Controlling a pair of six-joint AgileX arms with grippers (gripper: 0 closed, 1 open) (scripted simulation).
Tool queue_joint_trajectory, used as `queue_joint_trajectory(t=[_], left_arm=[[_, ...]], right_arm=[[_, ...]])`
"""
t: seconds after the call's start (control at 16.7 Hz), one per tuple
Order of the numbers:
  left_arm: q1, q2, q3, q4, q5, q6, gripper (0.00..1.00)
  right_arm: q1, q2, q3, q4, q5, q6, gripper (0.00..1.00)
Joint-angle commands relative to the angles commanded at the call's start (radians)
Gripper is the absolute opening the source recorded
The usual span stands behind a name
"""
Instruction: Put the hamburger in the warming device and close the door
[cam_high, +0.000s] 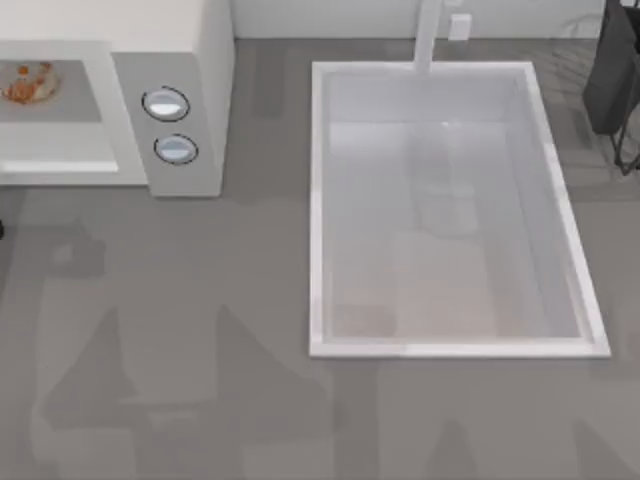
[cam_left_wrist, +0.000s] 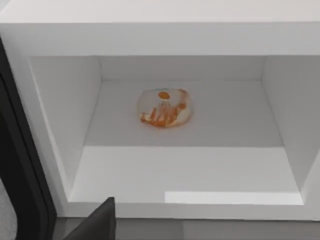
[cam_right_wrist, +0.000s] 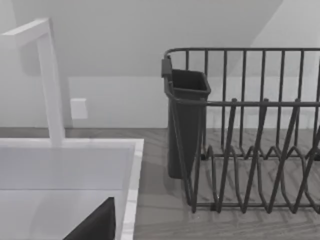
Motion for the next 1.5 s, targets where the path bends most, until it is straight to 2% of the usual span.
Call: queue_joint_trajectory(t=[0.36, 0.54, 0.78, 1.08, 1.5], left_arm=[[-0.104, -0.597, -0.227, -0.177, -0.094, -0.042, 1.0], [-0.152, -0.816, -0.321, -0.247, -0.138, -0.061, 1.0], [-0.192, -0.966, -0.389, -0.296, -0.175, -0.077, 1.0], [-0.196, -0.979, -0.395, -0.3, -0.179, -0.079, 1.0], [-0.196, -0.979, -0.395, -0.3, -0.179, -0.079, 0.47]], right_arm=[[0.0, 0.0, 0.0, 0.0, 0.0, 0.0, 1.0], [0.0, 0.0, 0.0, 0.0, 0.0, 0.0, 1.0], [0.0, 0.0, 0.0, 0.0, 0.0, 0.0, 1.0], [0.0, 0.0, 0.0, 0.0, 0.0, 0.0, 1.0], [0.0, 0.0, 0.0, 0.0, 0.0, 0.0, 1.0]])
